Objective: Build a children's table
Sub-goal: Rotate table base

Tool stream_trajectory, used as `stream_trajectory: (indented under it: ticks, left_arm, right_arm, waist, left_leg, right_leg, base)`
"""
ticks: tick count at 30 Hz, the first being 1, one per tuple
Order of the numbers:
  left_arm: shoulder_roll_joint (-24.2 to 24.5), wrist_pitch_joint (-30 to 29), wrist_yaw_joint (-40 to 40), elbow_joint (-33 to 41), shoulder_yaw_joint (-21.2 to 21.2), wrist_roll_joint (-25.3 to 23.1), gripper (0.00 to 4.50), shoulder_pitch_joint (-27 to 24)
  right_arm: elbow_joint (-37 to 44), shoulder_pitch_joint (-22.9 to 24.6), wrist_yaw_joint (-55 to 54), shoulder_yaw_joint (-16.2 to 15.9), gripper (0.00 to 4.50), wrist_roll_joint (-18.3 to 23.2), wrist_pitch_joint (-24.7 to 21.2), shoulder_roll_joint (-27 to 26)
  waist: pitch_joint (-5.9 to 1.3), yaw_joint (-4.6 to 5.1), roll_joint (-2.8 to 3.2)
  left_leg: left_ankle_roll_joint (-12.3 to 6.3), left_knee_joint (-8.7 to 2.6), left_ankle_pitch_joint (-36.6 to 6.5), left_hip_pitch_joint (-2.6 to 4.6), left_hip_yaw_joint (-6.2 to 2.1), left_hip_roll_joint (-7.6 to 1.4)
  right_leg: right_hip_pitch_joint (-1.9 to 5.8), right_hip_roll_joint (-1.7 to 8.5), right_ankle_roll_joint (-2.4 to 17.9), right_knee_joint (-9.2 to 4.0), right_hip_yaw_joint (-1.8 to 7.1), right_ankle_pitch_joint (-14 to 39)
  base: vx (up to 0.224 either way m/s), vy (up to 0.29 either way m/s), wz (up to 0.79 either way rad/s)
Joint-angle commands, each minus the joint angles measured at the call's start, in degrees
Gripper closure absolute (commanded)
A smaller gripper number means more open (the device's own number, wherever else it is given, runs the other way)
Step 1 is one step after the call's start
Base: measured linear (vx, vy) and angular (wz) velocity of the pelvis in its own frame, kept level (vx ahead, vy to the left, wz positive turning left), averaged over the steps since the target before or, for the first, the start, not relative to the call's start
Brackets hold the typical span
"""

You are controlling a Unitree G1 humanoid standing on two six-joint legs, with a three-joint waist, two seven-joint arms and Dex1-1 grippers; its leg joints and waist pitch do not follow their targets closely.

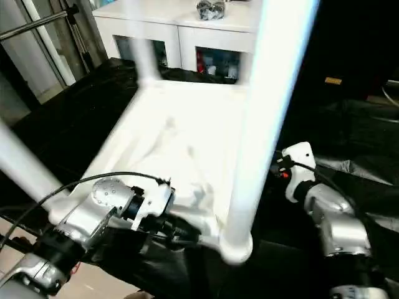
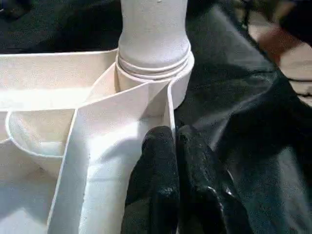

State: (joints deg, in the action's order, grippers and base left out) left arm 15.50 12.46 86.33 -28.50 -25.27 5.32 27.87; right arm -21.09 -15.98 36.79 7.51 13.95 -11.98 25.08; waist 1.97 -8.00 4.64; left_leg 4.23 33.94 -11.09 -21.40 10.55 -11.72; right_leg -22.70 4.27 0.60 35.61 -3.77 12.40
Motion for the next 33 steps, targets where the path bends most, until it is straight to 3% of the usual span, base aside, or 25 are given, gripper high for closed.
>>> stream_trajectory:
  ticks: [1, 3, 6, 8, 9, 10, 11, 12, 13, 14, 15, 16, 17, 19, 21, 22, 24, 25, 26, 28, 29, 33]
  left_arm:
    - [-0.5, 3.8, 3.3, 1.4, -0.3, 2.2, 4.5, 2.0]
    - [0.5, 5.6, 4.3, 0.7, 0.1, 2.4, 4.5, 2.0]
    - [1.7, 8.2, 0.9, -1.5, 2.0, 1.0, 4.5, 1.8]
    - [2.1, 6.7, -0.6, -1.7, 4.1, 2.2, 4.5, 1.1]
    - [2.5, 6.1, -1.1, -1.2, 5.0, 2.8, 3.95, 0.5]
    - [2.5, 6.1, -1.1, -1.2, 5.0, 2.8, 3.95, 0.5]
    - [3.0, 5.3, -1.6, -0.3, 5.9, 3.5, 3.95, -0.3]
    - [3.4, 3.6, -2.3, 1.8, 7.3, 5.1, 3.95, -1.6]
    - [3.6, 2.7, -2.6, 3.0, 8.0, 5.9, 3.95, -2.3]
    - [3.8, 1.4, -3.6, 5.3, 9.4, 7.5, 3.67, -3.6]
    - [4.0, 0.1, -4.7, 7.9, 10.8, 9.1, 3.5, -5.0]
    - [3.9, -1.7, -7.9, 11.8, 13.2, 11.5, 3.5, -6.9]
    - [3.9, -1.7, -8.1, 11.9, 13.3, 11.6, 3.53, -7.0]
    - [2.8, -5.8, -19.2, 20.2, 19.6, 14.3, 3.38, -11.5]
    - [1.8, -6.9, -23.7, 22.0, 21.7, 13.7, 3.12, -12.8]
    - [-0.8, -8.0, -32.6, 24.1, 25.6, 11.0, 3.06, -14.9]
    - [-3.5, -11.2, -42.0, 27.5, 29.3, 7.7, 2.92, -17.9]
    - [-5.0, -16.9, -50.3, 29.9, 31.9, 2.4, 2.78, -20.0]
    - [-5.2, -19.4, -52.4, 30.5, 32.4, 1.1, 2.78, -20.6]
    - [-5.9, -24.5, -56.9, 33.7, 34.0, 4.9, 2.78, -24.2]
    - [-6.0, -24.4, -57.1, 34.0, 34.1, 6.0, 2.78, -24.6]
    - [-9.3, -21.3, -62.2, 36.8, 33.2, 2.0, 2.78, -29.6]
  right_arm:
    - [1.0, 0.4, -1.0, 0.6, 0.81, 0.1, 0.4, -0.5]
    - [1.9, 1.3, -2.6, 0.7, 0.81, -0.1, 0.4, -1.4]
    - [3.1, 2.4, -3.7, 0.5, 0.81, -0.2, 0.2, -2.3]
    - [3.7, 2.9, -4.0, 0.3, 0.81, -0.3, 0.3, -2.7]
    - [4.1, 3.1, -4.2, 0.2, 0.74, -0.3, 0.2, -2.8]
    - [4.1, 3.1, -4.2, 0.2, 0.74, -0.3, 0.2, -2.8]
    - [4.5, 3.3, -4.4, 0.1, 0.74, -0.4, 0.1, -3.0]
    - [5.4, 3.6, -4.8, 0.4, 0.74, 0.1, -0.1, -3.4]
    - [5.9, 3.8, -5.1, 0.6, 0.74, 0.4, -0.3, -3.6]
    - [7.1, 4.0, -5.9, 1.2, 0.74, 0.9, -0.8, -4.1]
    - [8.5, 4.4, -6.9, 1.8, 0.74, 1.4, -1.3, -4.6]
    - [11.6, 5.3, -8.5, 2.8, 0.74, 2.5, -2.8, -5.4]
    - [11.7, 5.3, -8.6, 2.9, 0.74, 2.6, -2.9, -5.4]
    - [19.6, 8.1, -12.6, 4.8, 0.74, 4.4, -6.6, -7.2]
    - [21.7, 9.0, -13.9, 5.0, 0.74, 4.4, -7.5, -7.7]
    - [24.1, 10.0, -16.7, 5.1, 0.74, 3.2, -9.2, -8.6]
    - [26.4, 11.3, -20.4, 4.4, 0.74, 0.3, -12.0, -9.4]
    - [28.0, 12.4, -22.4, 2.9, 0.74, -2.3, -14.3, -9.8]
    - [28.5, 12.9, -22.9, 2.3, 0.74, -3.2, -14.7, -10.0]
    - [30.2, 14.9, -25.4, 0.7, 0.74, -5.0, -14.3, -11.5]
    - [30.4, 15.1, -25.8, 0.7, 0.74, -5.0, -14.1, -11.7]
    - [28.6, 16.5, -29.3, -0.2, 0.74, -5.8, -11.1, -14.9]
  waist:
    - [-3.64, 0.65, -1.09]
    - [-3.74, 0.74, -0.8]
    - [-3.58, 1.08, -1.08]
    - [-3.46, 1.37, -1.24]
    - [-3.37, 1.54, -1.59]
    - [-3.37, 1.65, -1.42]
    - [-3.31, 1.91, -1.5]
    - [-3.2, 2.04, -2.15]
    - [-3.23, 1.98, -2.28]
    - [-3.16, 1.99, -2.15]
    - [-3.0, 2.43, -2.56]
    - [-3.12, 2.36, -2.3]
    - [-3.11, 2.53, -2.56]
    - [-3.07, 2.73, -2.46]
    - [-2.77, 2.87, -2.43]
    - [-2.6, 3.07, -1.89]
    - [-2.32, 3.33, -2.54]
    - [-2.33, 3.37, -2.51]
    - [-2.24, 3.5, -2.6]
    - [-2.19, 3.36, -2.6]
    - [-2.23, 3.42, -2.59]
    - [-2.18, 3.25, -2.65]
  left_leg:
    - [-4.35, -2.91, -4.0, 0.48, -0.47, -1.47]
    - [-4.54, -2.83, -3.7, 0.4, -0.5, -1.43]
    - [-4.44, -2.89, -5.0, 0.38, -0.42, -1.39]
    - [-4.0, -3.06, -6.1, 0.36, -0.42, -1.41]
    - [-3.92, -3.14, -6.3, 0.29, -0.43, -1.42]
    - [-3.76, -3.15, -6.4, 0.31, -0.46, -1.43]
    - [-3.6, -3.19, -6.8, 0.38, -0.4, -1.46]
    - [-3.51, -3.24, -7.2, 0.28, -0.29, -1.49]
    - [-3.39, -3.27, -7.0, 0.23, -0.38, -1.6]
    - [-3.54, -3.33, -6.9, 0.14, -0.44, -1.62]
    - [-4.03, -3.34, -7.0, 0.23, -0.27, -1.48]
    - [-3.89, -3.31, -6.7, 0.24, -0.39, -1.59]
    - [-4.23, -3.33, -6.0, 0.03, -0.43, -1.73]
    - [-4.45, -3.38, -5.9, 0.25, -0.4, -1.86]
    - [-4.37, -3.49, -7.1, 0.34, -0.34, -1.42]
    - [-3.23, -3.58, -8.0, 0.44, -0.35, -1.78]
    - [-2.45, -3.73, -9.8, 0.38, -0.37, -1.52]
    - [-2.0, -3.75, -9.8, 0.31, -0.32, -1.42]
    - [-1.5, -3.84, -9.7, 0.36, -0.4, -1.43]
    - [-0.99, -3.87, -10.1, 0.35, -0.44, -1.12]
    - [-0.89, -4.02, -9.8, 0.2, -0.5, -1.03]
    - [-0.72, -4.19, -10.8, 0.41, -0.65, -1.38]
  right_leg:
    - [3.17, 3.64, 11.2, -3.77, 2.54, 0.0]
    - [3.18, 3.6, 11.4, -3.61, 2.46, -1.0]
    - [3.07, 3.57, 11.3, -3.78, 2.38, 0.5]
    - [3.11, 3.66, 10.9, -3.94, 2.35, 3.2]
    - [3.15, 3.69, 10.7, -4.04, 2.34, 4.1]
    - [3.11, 3.72, 10.8, -3.98, 2.35, 4.8]
    - [3.0, 3.69, 10.7, -4.17, 2.35, 6.1]
    - [3.02, 3.71, 11.0, -4.25, 2.37, 6.8]
    - [3.14, 3.88, 11.4, -3.9, 2.42, 6.6]
    - [3.07, 3.92, 11.4, -3.89, 2.42, 7.0]
    - [2.77, 3.61, 11.0, -4.2, 2.37, 8.0]
    - [2.9, 3.74, 11.1, -3.84, 2.45, 7.6]
    - [3.02, 3.84, 11.0, -3.56, 2.52, 6.4]
    - [2.72, 3.54, 11.0, -3.57, 2.59, 5.9]
    - [2.51, 3.36, 10.1, -4.27, 2.51, 8.0]
    - [2.4, 3.18, 10.0, -4.21, 2.6, 8.3]
    - [2.62, 3.26, 8.7, -4.93, 2.41, 11.5]
    - [2.62, 3.17, 8.0, -4.99, 2.49, 12.7]
    - [2.54, 2.95, 6.7, -5.13, 2.53, 13.6]
    - [2.32, 3.0, 5.0, -5.43, 2.61, 16.2]
    - [2.24, 2.86, 4.9, -5.53, 2.64, 15.8]
    - [1.99, 2.78, 5.2, -5.35, 2.79, 11.8]
  base:
    - [0.0, 0.0, 0.0]
    - [0.0, 0.0, 0.0]
    - [0.0, 0.0, 0.0]
    - [0.0, 0.0, 0.0]
    - [0.0, 0.0, 0.0]
    - [0.0, 0.0, 0.0]
    - [0.0, 0.0, 0.0]
    - [0.0, 0.0, 0.0]
    - [0.0, 0.0, 0.0]
    - [0.0, 0.0, 0.0]
    - [0.0, 0.0, 0.0]
    - [0.0, 0.0, 0.0]
    - [0.0, 0.0, 0.0]
    - [0.0, 0.0, 0.0]
    - [0.0, 0.0, 0.0]
    - [0.0, 0.0, 0.0]
    - [0.0, 0.0, 0.0]
    - [0.0, 0.0, 0.0]
    - [0.0, 0.0, 0.0]
    - [0.0, 0.0, 0.0]
    - [0.0, 0.0, 0.0]
    - [0.0, 0.0, 0.0]
